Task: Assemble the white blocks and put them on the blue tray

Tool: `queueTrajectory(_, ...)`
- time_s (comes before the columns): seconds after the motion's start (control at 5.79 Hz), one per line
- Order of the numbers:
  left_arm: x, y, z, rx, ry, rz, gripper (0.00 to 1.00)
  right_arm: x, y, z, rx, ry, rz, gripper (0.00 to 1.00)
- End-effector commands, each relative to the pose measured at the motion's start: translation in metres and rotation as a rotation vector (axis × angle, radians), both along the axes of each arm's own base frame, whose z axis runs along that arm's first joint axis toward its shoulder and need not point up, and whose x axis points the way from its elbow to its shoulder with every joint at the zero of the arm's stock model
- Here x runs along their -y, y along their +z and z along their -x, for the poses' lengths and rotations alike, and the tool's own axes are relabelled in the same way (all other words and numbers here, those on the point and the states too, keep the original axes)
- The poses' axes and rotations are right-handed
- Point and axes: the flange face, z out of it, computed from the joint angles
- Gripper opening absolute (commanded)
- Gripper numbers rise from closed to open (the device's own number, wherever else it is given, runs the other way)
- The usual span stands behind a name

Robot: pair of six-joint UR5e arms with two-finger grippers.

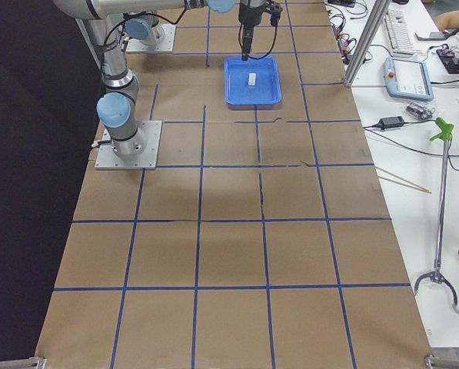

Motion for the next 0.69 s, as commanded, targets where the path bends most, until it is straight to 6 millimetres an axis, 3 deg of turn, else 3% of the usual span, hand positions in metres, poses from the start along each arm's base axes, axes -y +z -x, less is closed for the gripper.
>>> queueTrajectory(0.0,0.0008,-0.0003,-0.0015,0.001,-0.004,0.002,0.99,0.0008,-0.0019,0.0019,-0.002,0.003,-0.004,1.0)
queueTrajectory(0.52,0.0026,-0.0042,0.0021,0.004,-0.009,-0.007,0.99,0.0012,-0.0018,0.0027,-0.002,0.001,-0.002,1.0)
